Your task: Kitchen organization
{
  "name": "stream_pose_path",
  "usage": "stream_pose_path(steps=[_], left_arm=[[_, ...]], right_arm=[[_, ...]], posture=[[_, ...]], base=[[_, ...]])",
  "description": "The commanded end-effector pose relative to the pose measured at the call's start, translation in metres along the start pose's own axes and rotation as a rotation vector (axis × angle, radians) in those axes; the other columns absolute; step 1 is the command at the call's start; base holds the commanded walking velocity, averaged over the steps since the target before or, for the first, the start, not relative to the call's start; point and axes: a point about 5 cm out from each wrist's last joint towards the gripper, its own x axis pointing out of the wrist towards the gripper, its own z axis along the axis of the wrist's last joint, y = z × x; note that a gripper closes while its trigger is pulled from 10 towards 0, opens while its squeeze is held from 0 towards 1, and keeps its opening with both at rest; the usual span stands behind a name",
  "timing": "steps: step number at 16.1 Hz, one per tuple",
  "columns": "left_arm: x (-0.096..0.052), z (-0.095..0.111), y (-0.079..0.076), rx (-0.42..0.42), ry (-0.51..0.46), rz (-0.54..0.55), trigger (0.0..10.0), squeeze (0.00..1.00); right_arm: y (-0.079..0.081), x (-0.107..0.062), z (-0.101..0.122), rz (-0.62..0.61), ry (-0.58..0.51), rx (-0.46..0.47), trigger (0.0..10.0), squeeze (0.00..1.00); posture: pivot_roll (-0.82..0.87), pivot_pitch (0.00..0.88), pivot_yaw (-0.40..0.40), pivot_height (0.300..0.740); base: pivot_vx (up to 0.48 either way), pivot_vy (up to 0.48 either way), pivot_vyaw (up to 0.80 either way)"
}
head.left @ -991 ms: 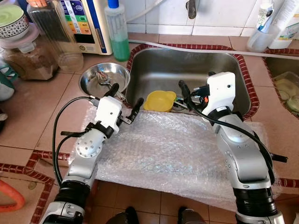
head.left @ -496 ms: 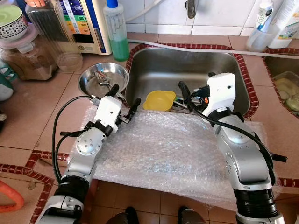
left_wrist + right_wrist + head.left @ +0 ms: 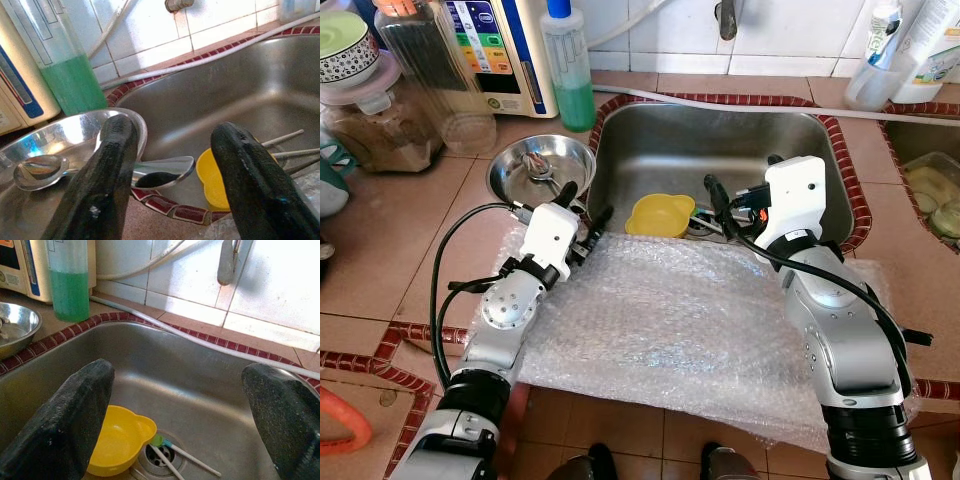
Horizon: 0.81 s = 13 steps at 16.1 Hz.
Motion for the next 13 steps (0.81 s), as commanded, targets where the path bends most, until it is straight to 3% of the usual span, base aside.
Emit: stream_pose_path(steps=[1,13], left_arm=[[-0.008,-0.011,0.007,0.007,0.055,0.022,0.0,0.0],[-0.012,0.002,0.029,0.075,0.0,0.09,0.0,0.0]], right_arm=[[0.0,0.0,0.006,0.0,-0.02,-0.005,10.0,0.0],[0.001,0.004,0.004,-0.005,-0.021,0.013,10.0,0.0]], posture=[[-0.31,0.239,0.073,0.74],[-0.27,0.245,0.086,0.74]], base=[[0.0,0.0,0.0],[0.0,0.0,0.0]])
